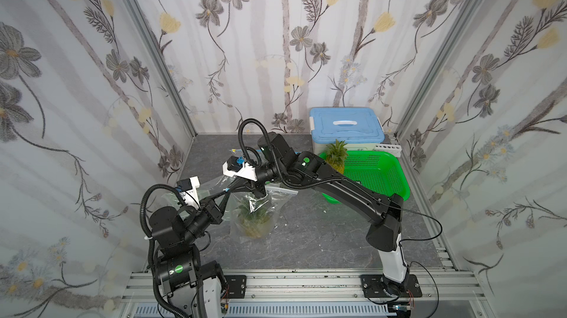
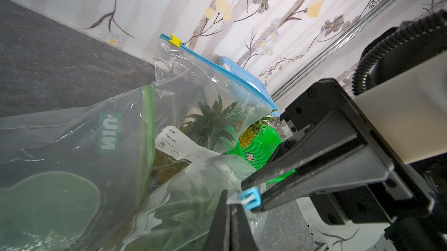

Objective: Open the zip-top bag and take out the pineapple
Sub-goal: Unzip the zipper on the zipper food storage bag.

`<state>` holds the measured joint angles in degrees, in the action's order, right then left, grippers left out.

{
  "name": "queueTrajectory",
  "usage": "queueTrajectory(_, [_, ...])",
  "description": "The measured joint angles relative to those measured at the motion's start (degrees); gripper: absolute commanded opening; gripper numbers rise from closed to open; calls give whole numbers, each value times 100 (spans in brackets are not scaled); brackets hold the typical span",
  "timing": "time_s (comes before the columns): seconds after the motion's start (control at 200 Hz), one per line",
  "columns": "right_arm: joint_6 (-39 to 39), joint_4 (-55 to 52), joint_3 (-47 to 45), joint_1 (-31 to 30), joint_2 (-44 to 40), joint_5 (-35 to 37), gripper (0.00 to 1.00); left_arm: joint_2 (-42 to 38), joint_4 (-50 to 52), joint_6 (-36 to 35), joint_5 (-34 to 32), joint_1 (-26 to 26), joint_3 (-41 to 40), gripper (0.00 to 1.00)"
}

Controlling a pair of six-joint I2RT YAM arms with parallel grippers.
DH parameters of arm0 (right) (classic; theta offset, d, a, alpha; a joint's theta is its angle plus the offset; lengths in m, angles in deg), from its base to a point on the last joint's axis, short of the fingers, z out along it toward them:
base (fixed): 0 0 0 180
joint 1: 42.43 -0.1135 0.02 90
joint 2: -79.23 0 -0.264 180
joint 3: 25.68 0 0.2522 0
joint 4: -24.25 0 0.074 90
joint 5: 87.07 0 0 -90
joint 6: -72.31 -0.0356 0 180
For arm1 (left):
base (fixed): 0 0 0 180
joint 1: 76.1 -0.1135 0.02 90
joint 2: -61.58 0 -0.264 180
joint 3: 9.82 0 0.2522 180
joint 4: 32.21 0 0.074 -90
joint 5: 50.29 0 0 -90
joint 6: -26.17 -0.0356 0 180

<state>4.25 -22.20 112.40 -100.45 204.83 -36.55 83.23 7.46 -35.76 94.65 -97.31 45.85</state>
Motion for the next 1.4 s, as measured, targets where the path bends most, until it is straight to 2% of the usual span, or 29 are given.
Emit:
queueTrajectory(0.829, [-109,203,-686,249,-205,4,0,-57,192,-85,-55,4,116,0])
queueTrajectory(1.294, [-192,184,-1790,365,-1005,437,0,-74,-63,-83,-105,0,146,0])
queueTrajectory(1.404, [-199,223,-1792,356,-1058,450,0,-7,-299,66,90,0,90,20])
